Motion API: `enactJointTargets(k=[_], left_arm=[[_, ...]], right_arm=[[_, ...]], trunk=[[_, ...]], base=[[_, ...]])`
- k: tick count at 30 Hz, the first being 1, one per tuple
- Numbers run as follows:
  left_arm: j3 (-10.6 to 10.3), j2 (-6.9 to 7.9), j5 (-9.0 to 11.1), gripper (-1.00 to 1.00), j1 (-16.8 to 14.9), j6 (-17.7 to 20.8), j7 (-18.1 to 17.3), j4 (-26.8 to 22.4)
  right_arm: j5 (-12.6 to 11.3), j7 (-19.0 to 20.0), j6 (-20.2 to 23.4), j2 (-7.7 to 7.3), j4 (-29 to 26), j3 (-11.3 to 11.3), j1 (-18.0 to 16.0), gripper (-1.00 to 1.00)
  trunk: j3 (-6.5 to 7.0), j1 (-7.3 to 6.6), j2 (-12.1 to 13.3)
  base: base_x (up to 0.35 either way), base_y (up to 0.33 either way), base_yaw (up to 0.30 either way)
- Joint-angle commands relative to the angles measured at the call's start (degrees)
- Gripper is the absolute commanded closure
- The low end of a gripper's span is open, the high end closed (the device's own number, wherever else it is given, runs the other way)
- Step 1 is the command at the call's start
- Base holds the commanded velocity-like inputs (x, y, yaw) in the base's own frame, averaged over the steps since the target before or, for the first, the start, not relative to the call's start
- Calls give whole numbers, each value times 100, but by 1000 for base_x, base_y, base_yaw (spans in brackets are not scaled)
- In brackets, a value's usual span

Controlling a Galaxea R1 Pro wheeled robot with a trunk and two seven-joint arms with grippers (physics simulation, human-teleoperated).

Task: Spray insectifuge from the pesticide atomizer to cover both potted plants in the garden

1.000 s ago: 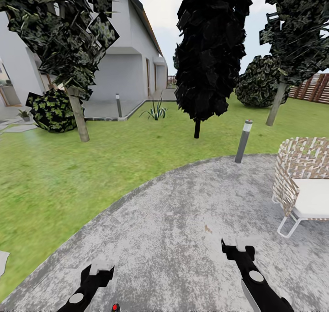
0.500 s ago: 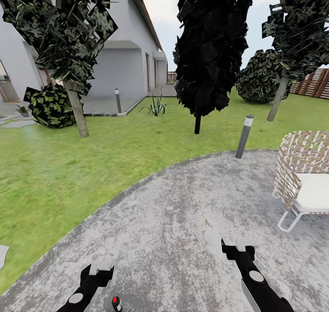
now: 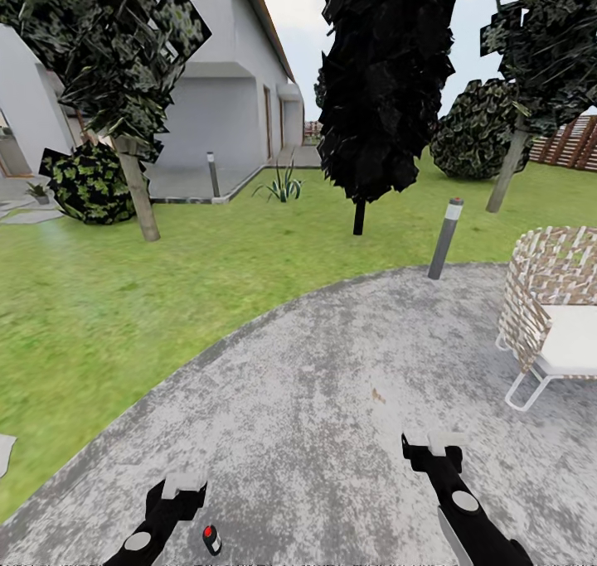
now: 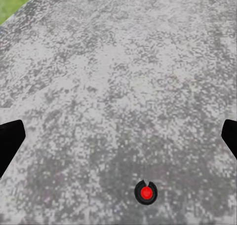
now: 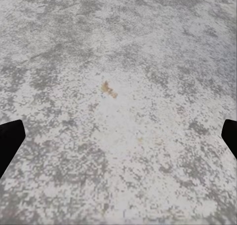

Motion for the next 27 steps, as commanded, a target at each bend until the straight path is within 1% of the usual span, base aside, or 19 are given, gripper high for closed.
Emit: enactJointTargets(k=[1,4,6,16,21,27], left_arm=[[-3,1,-20,-100,-5,-20,11,5],[2,1,-15,-100,-3,-31,14,0],[-1,-4,-20,-100,-5,-35,15,0],[-3,-8,-26,-100,-5,-37,15,-3],[-5,-15,-26,-100,-1,-37,15,-10],[-11,-17,-26,-100,-5,-37,15,-13]], right_arm=[[1,-15,-16,0,3,3,-4,-100],[1,-15,-16,0,3,3,-3,-100],[1,-15,-16,0,3,3,-4,-100],[4,-15,-16,0,3,3,-2,-100],[2,-19,-16,1,3,3,-2,-100],[2,-20,-16,8,3,3,-3,-100]], trunk=[[-14,-1,-2],[-31,-1,-2],[-35,-1,-2],[-37,-1,-2],[-37,-1,-2],[-37,-1,-2]], base=[[0,0,0],[-19,0,0],[-177,-28,0],[-276,-58,0],[-52,-11,0],[-3,-222,0]])
